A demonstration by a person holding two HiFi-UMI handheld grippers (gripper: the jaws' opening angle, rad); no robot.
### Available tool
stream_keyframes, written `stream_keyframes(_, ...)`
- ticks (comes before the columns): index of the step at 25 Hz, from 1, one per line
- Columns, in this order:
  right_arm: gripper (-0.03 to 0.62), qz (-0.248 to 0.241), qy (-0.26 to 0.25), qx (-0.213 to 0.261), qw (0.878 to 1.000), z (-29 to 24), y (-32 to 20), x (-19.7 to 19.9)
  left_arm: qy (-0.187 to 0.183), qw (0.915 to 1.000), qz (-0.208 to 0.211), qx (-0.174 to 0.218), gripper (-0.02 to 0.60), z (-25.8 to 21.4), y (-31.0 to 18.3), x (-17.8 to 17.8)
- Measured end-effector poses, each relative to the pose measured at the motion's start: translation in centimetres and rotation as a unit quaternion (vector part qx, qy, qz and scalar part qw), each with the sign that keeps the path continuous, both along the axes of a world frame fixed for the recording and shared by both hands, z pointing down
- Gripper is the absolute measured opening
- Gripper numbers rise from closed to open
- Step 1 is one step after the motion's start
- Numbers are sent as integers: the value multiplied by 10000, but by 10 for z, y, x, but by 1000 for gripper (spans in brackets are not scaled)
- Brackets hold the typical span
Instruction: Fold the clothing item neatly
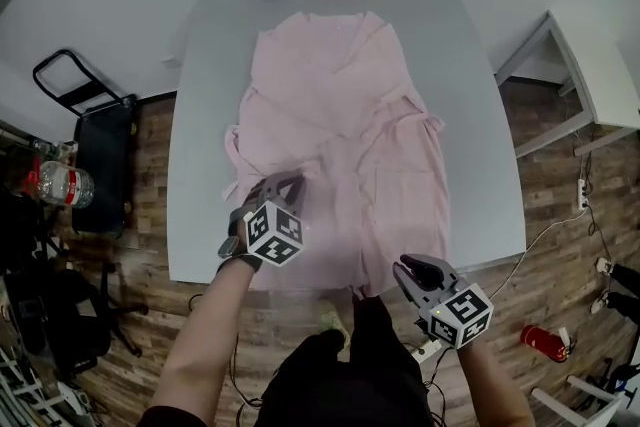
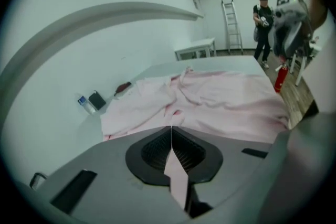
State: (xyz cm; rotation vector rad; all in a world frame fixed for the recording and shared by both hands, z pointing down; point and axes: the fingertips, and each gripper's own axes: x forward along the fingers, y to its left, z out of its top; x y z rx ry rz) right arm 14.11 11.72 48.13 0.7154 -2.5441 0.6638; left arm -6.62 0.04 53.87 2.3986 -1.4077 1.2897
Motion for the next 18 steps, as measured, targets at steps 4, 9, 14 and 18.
stream_keyframes(4,69,100,-28,-80,9999,-2,-4,11,798,9961,278,250,12,-38,-36,65)
stream_keyframes(9,69,-24,93,-125,9999,14,10,20,1014,9863,1236,-401,196,-12,6,116)
stream_keyframes(14,71,33,447,116,9989,30,27,39,1109,9827,1470,-198,195,-11,101,100)
stream_keyframes(18,71,-3,705,450,9965,35,43,43,1099,9853,1300,113,195,-13,154,95)
